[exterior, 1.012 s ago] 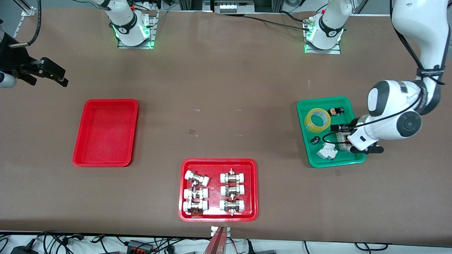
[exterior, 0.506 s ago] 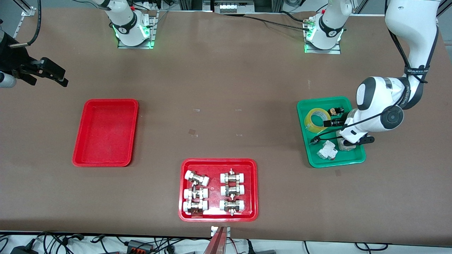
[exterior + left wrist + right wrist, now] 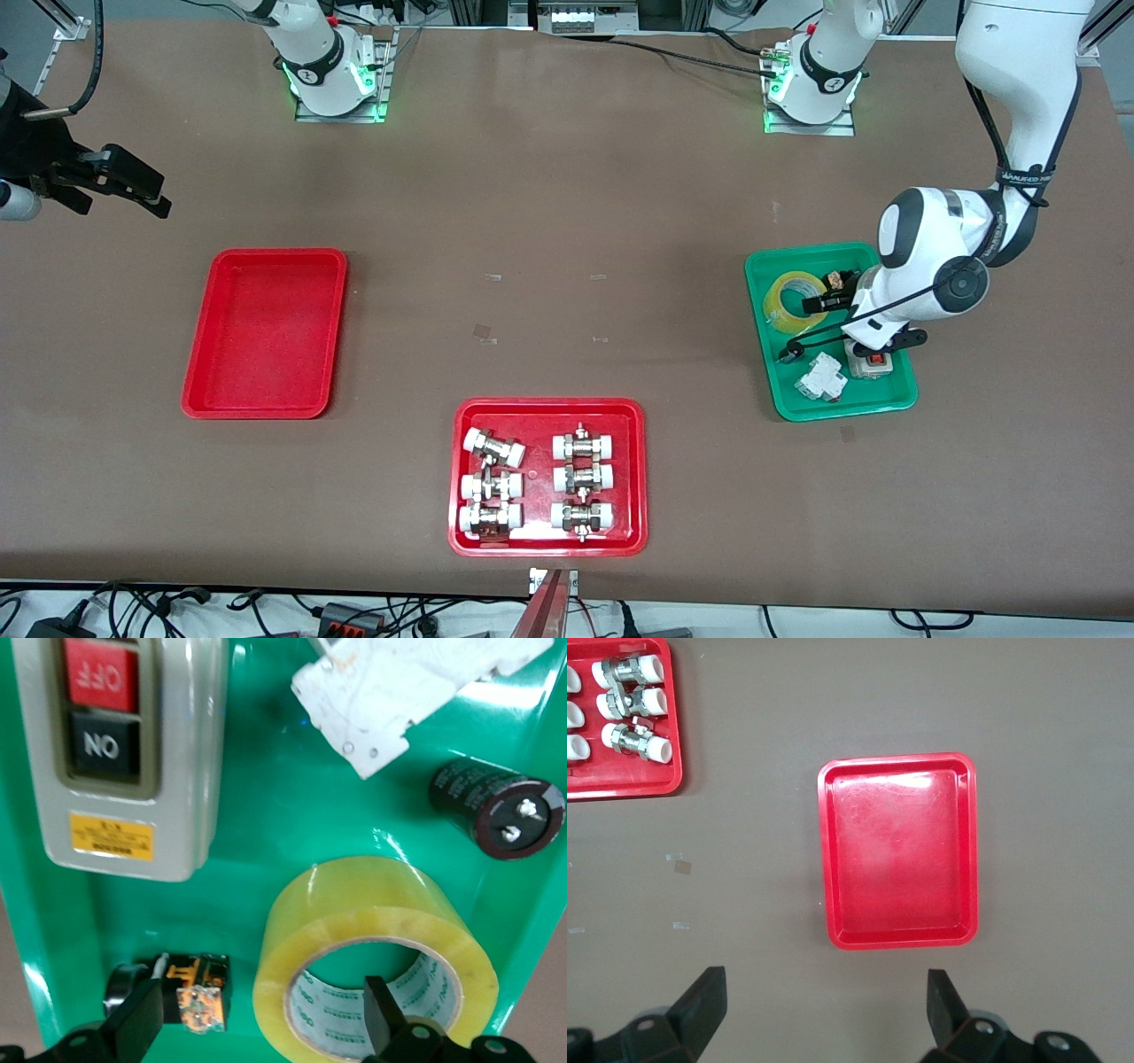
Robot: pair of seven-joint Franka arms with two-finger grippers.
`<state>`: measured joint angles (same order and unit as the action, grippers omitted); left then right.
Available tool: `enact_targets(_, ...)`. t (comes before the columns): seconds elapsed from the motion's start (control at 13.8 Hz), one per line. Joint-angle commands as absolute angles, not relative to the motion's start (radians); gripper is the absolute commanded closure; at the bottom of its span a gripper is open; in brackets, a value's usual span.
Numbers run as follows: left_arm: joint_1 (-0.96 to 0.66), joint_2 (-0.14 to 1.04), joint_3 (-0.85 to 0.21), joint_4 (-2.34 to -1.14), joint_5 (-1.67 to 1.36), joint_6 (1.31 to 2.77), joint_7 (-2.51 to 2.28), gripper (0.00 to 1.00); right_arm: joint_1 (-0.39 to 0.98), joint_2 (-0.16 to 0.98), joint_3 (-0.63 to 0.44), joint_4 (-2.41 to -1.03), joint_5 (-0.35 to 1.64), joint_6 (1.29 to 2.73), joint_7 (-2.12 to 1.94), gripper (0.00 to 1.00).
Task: Left arm passes tape to right arm into tray
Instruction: 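Lower the left gripper and grasp the yellow tape roll by its rim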
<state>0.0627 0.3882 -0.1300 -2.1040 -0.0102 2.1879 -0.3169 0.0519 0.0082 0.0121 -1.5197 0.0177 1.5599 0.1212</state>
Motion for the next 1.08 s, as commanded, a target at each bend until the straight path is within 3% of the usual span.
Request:
enact_targets(0.0,0.051,0.359,-0.133,-2.140,0.003,2.204,-0.359,0.00,0.048,0.002,0.014,-1.523,0.020,1.565,0.126,0.00)
enact_targets(0.14,0.052,0.360,-0.133,-2.148,0.003,2.213,-0.360,0.00,0.046,0.002,0.014,-1.523,0.020,1.563,0.126,0.00)
enact_targets(0.22,0.051,0.364,-0.133,-2.148,0.003,2.212,-0.376,0.05,0.046,0.002,0.014,-1.523,0.020,1.563,0.126,0.00)
enact_targets(0.51,0.034,0.376,-0.135,-2.148,0.005,2.198,-0.523,0.40,0.043,0.002,0.012,-1.523,0.020,1.560,0.126,0.00)
enact_targets(0.8,0.037,0.370,-0.135,-2.148,0.005,2.197,-0.519,0.92,0.043,0.000,0.012,-1.523,0.020,1.559,0.126,0.00)
enact_targets(0.87,0.043,0.370,-0.135,-2.148,0.003,2.195,-0.515,0.99,0.043,0.000,0.012,-1.522,0.020,1.557,0.126,0.00)
enact_targets(1.01,0.043,0.364,-0.133,-2.137,0.005,2.174,-0.488,0.99,0.040,0.000,0.012,-1.522,0.020,1.557,0.126,0.00)
